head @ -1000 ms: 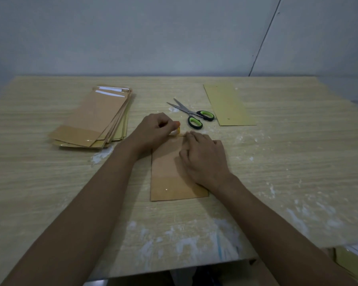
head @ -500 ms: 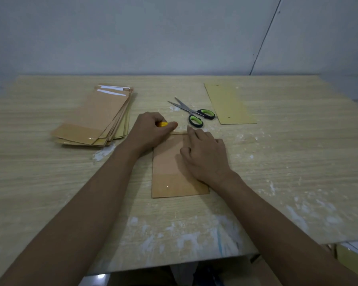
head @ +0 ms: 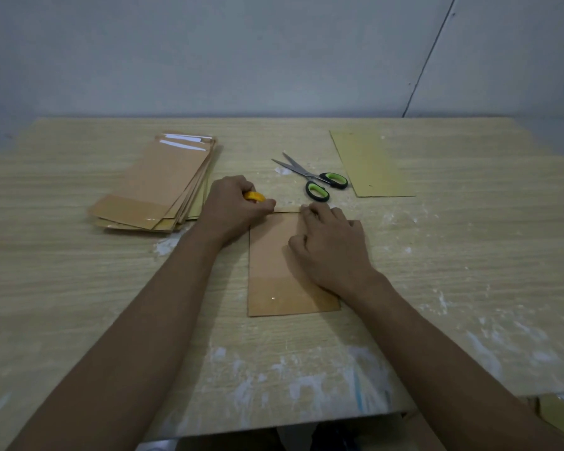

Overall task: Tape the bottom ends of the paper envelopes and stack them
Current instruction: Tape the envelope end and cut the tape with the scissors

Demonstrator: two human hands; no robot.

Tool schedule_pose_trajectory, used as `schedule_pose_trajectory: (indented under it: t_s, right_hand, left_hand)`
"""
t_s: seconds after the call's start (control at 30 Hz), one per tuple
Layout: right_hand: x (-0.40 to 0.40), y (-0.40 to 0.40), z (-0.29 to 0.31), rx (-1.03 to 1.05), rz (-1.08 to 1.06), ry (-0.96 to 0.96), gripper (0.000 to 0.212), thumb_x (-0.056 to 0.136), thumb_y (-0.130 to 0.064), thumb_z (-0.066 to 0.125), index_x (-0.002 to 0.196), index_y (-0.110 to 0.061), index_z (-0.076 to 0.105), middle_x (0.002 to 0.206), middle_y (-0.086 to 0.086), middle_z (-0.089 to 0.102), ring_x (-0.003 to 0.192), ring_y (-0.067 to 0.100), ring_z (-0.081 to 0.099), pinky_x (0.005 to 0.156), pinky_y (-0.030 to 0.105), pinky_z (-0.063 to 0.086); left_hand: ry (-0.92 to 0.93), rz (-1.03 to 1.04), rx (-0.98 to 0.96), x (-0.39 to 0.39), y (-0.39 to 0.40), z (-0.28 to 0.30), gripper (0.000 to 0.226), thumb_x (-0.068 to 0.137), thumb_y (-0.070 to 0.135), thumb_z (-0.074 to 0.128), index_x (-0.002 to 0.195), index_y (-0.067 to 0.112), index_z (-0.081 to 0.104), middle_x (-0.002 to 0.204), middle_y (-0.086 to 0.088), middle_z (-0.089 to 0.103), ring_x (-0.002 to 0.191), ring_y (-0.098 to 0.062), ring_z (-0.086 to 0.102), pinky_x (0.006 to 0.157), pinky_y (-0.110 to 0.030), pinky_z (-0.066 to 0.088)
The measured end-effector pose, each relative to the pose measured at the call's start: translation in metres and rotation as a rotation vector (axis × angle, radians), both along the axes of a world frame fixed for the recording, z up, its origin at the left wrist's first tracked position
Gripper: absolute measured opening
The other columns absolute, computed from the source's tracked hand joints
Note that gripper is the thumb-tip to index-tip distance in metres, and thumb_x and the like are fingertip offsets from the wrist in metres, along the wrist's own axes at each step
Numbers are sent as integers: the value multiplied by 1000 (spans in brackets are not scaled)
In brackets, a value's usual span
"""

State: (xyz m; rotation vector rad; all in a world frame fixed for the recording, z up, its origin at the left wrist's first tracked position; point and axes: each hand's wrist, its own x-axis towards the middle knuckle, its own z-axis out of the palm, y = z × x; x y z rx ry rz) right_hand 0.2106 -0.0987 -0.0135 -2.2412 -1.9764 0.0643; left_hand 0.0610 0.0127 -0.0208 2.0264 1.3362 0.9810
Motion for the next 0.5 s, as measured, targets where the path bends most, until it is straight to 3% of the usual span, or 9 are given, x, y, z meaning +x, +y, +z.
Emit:
schedule_pose_trajectory:
  t_s: [0.13,0.23,0.37,0.5]
  right_hand:
    - [-8,2,3,8,3,22,64,98,-33,39,156,-15,18,161,0,22,144,18,23,105,43,25]
    - [-11,6,2,38,62,35,57,102,-28,34,156,-16,19,162,-3,22,147,12,19,107,40,21]
    - [-9,6,-2,-12,93,15,56,104,-35,26,157,-17,20,163,-3,21,149,9,17,110,39,19]
    - [-13,3,-2,-32,111,-41,65,98,-43,17,157,-16,19,165,1,16,150,13,14,111,39,20]
  left_hand:
    - [33,-1,49,0,1,-2,44,72,24,83,54,20,43,55,1,42,52,-7,38,50,-23,28]
    - [61,-8,74,1,0,-1,45,72,24,82,54,22,41,55,2,41,52,-7,38,47,-17,25]
    - [86,-5,98,0,1,-1,42,72,25,82,56,21,43,58,3,42,55,-8,40,48,-16,25]
    - [101,-20,117,2,1,-4,40,72,23,81,58,20,44,62,2,43,61,-16,43,56,-29,28]
